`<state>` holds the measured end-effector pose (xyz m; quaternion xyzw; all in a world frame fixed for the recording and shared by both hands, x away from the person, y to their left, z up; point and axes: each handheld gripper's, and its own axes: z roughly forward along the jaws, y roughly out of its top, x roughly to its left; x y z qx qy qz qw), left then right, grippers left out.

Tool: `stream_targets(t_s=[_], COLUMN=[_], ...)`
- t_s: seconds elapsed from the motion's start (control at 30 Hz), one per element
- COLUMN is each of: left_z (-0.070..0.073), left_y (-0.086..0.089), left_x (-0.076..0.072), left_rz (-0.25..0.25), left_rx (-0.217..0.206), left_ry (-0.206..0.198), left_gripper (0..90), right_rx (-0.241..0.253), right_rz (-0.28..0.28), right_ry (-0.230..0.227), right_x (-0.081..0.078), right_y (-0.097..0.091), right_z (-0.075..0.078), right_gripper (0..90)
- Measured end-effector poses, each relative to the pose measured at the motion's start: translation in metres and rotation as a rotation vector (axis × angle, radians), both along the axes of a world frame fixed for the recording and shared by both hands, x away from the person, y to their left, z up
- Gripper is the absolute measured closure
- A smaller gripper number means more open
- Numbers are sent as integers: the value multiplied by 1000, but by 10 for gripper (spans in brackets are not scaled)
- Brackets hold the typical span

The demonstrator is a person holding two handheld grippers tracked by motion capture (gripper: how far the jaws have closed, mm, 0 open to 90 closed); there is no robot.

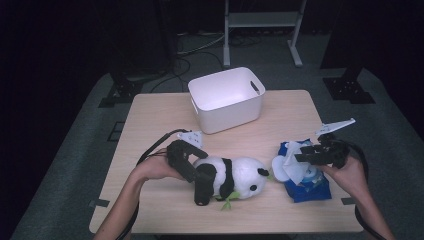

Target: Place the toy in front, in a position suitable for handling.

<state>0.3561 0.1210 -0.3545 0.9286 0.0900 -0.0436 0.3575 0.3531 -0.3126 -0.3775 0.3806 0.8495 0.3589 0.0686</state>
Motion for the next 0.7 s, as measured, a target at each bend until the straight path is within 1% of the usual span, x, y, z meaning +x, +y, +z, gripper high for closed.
stream_targets(t_s=[0.03,0.17,0.23,0.37,0.5,0.63,0.7], left_z=[0,0,-1,-1,-2,-2,-3], left_y=[0,0,0,0,0,0,0], left_x=[0,-1,-1,-1,-2,-2,-3], left_rz=[0,2,3,5,8,9,11], left_rx=[0,-4,-5,-7,-8,-11,-11], left_ry=[0,1,1,2,3,10,9], left_gripper=[135,135,135,135,135,135,135], right_rx=[-1,22,33,40,54,70,68], right_rz=[16,79,116,198,282,349,381], right_ry=[-4,-9,-10,-12,-8,-6,1], right_x=[0,2,2,3,3,3,4], right_y=[5,24,35,59,82,101,112], right_z=[2,8,11,17,21,26,27], right_gripper=[539,521,510,483,464,442,433])
